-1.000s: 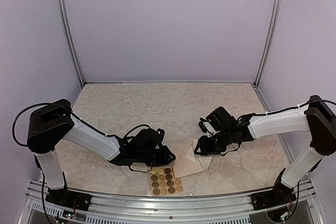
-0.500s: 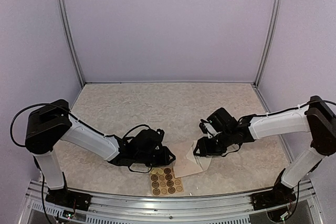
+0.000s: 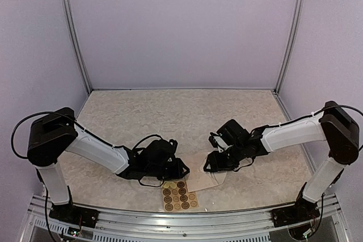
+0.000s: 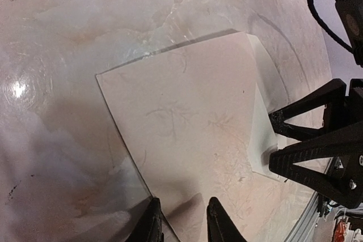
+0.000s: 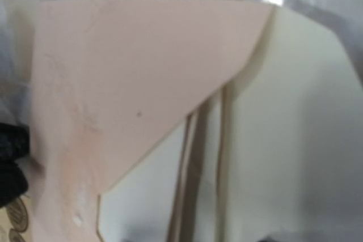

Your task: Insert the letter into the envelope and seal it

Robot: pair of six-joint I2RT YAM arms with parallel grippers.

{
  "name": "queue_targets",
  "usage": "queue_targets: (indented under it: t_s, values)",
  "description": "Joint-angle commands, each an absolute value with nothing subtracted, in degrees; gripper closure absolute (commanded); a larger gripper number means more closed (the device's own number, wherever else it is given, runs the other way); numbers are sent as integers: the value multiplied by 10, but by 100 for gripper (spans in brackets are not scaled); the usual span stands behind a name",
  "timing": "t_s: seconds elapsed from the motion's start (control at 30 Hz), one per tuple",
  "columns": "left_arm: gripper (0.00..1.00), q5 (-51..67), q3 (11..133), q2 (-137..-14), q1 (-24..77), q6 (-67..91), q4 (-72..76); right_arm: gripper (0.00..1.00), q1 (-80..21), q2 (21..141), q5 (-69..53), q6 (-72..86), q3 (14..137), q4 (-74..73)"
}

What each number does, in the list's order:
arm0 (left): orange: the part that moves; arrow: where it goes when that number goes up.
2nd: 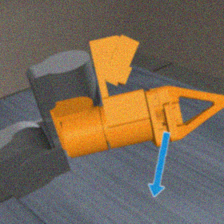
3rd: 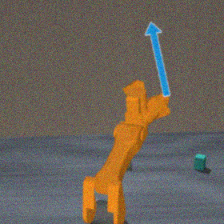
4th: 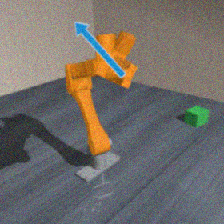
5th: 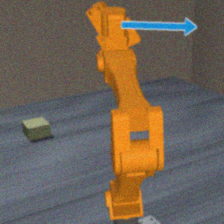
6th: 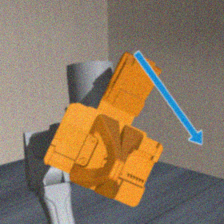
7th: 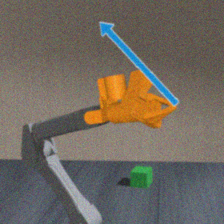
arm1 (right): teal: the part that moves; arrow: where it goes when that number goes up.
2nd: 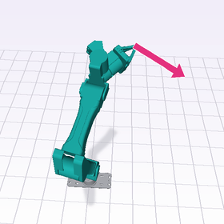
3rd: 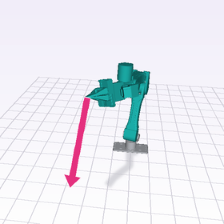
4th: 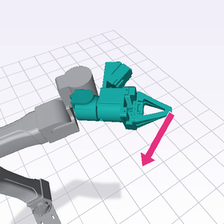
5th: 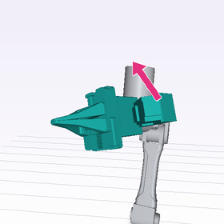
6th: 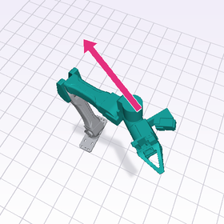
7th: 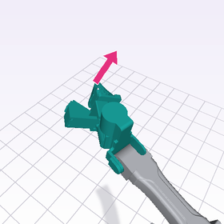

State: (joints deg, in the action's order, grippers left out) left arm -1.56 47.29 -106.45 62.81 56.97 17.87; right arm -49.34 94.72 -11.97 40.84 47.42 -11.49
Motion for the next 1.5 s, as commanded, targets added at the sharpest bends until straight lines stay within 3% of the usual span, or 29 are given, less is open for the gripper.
queue_targets:
  t_s: [0.0, 0.87, 1.2, 1.47]
  values:
    - [75, -11, 466, -1080, 634, 571, 181, 51, -505, 965, -128, 413, 490, -110]
    - [76, -12, 476, -1084, 635, 569, 185, 57, -523, 982, -125, 416, 526, -113]
    - [74, -63, 470, -1024, 631, 544, 144, 36, -497, 862, -59, 398, 509, -182]
    - [74, -51, 528, -1025, 652, 515, 128, 36, -402, 809, -156, 365, 424, -119]
